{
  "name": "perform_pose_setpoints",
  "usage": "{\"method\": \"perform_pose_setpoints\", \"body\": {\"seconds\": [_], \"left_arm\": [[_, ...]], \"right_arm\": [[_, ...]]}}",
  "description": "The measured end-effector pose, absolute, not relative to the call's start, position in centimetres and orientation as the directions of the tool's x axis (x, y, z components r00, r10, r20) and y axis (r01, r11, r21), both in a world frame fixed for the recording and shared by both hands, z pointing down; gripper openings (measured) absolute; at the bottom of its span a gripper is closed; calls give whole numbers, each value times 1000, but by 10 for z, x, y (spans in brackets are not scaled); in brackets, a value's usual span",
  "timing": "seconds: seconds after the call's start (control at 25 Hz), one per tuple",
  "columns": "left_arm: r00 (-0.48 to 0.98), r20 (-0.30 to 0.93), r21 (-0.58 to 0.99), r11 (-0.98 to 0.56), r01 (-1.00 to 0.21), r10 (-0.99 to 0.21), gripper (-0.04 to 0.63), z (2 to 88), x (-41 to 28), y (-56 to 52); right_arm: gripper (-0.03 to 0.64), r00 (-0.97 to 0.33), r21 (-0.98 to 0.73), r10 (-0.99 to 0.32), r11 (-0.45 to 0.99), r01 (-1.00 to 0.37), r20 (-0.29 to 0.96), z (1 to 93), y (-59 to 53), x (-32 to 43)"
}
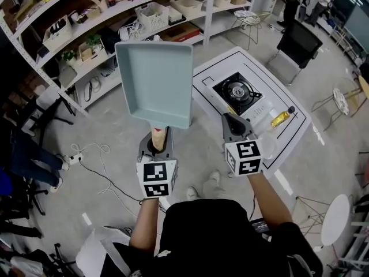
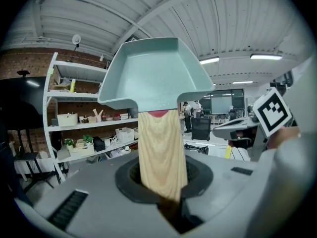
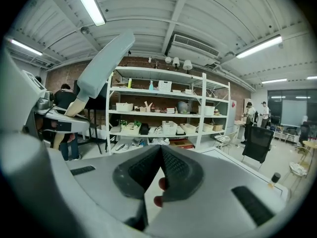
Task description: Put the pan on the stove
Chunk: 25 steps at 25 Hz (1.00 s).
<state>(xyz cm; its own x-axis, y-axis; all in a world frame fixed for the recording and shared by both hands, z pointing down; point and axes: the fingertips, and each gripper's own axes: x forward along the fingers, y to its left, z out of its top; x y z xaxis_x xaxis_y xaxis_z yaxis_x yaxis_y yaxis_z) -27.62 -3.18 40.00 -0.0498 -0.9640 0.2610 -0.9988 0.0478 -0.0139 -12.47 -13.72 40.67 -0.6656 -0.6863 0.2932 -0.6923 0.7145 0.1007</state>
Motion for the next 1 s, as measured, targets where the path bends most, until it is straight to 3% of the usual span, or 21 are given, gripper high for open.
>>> {"method": "perform_pose_setpoints", "body": {"seconds": [1.0], "left_arm": [[66,353,-86,-102,-991,-933,57,423,-206,-164]], "right_arm": [[2,-599,71,-736,648,-758,315,422,-249,-57]]}}
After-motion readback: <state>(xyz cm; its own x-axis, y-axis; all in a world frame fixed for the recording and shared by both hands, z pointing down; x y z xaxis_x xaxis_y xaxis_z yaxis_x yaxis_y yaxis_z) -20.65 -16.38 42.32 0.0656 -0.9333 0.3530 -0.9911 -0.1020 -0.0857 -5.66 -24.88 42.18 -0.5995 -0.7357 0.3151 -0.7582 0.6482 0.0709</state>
